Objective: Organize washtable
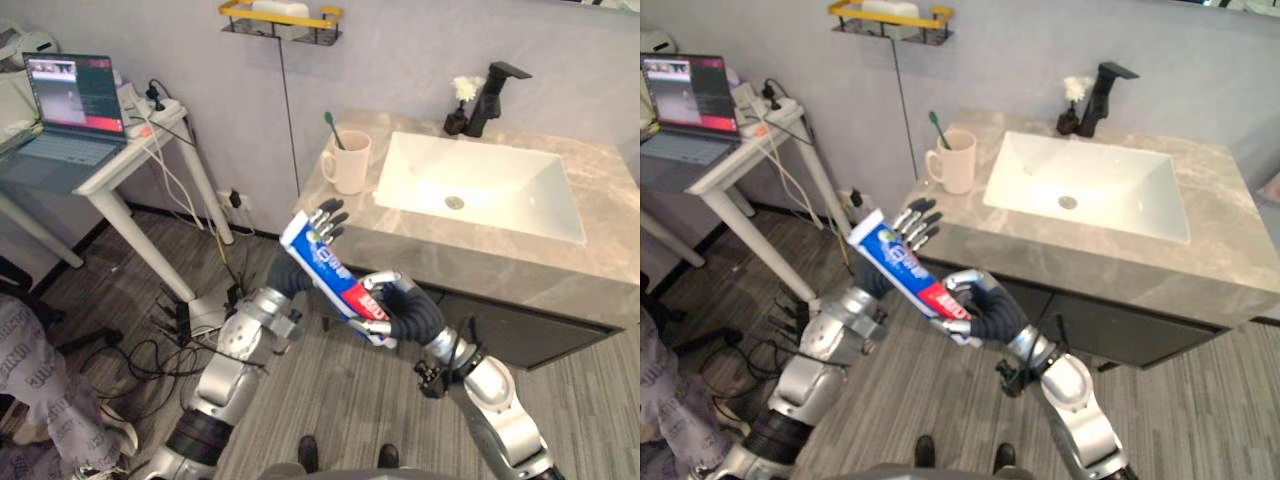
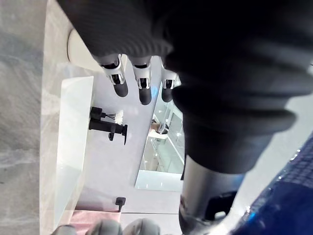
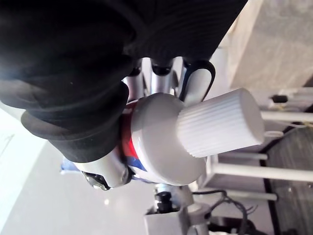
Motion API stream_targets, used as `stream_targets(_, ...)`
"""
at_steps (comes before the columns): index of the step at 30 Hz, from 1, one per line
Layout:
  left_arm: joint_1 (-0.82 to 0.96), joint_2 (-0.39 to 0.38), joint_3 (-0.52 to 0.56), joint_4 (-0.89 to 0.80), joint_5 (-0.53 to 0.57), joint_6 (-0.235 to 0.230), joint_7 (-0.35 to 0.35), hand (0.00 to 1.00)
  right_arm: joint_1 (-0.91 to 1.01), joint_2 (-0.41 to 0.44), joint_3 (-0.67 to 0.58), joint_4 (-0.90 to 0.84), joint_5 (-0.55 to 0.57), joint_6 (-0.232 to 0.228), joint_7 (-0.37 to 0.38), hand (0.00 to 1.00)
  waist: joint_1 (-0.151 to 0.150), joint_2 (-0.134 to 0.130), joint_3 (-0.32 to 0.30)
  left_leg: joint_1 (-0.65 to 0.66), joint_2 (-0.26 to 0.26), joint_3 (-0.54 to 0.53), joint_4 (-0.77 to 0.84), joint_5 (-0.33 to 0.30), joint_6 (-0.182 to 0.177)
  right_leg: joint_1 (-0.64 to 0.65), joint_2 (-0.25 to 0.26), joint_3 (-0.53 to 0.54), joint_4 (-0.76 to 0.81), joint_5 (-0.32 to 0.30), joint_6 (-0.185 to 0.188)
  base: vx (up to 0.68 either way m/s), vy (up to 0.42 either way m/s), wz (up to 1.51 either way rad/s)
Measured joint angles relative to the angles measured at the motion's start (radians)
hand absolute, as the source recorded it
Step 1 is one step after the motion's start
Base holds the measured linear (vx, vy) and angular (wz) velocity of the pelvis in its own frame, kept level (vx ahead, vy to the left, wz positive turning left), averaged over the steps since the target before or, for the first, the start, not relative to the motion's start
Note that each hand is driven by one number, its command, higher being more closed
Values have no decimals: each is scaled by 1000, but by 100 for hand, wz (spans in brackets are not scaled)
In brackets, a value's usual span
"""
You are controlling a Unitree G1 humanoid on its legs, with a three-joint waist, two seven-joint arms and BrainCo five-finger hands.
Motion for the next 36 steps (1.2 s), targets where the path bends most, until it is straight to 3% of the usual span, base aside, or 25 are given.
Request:
stream_targets(7,8,6,8,2,1,3,-2,0,-32,-1,-27,0,-13,0,-16,100,0,0,0,5,0,0,0,1,1,4,0,0,0,0,0,0,0,0)
stream_targets(12,41,7,12,9,1,12,-6,0,-53,36,-105,-36,56,0,-53,100,1,0,-1,16,-1,-4,0,0,0,19,0,-4,-2,0,0,0,0,2)
stream_targets(22,85,6,13,10,1,33,-43,0,-89,75,-184,-85,67,-3,-100,100,0,3,-17,16,-2,-13,0,1,1,23,-2,-11,-2,0,0,-2,3,1)
stream_targets(36,90,-2,5,5,-21,51,-70,0,-89,108,-187,-84,40,-2,-108,100,-1,4,-20,21,-2,-28,0,-2,-4,36,-2,-26,-5,-1,-1,-3,4,1)
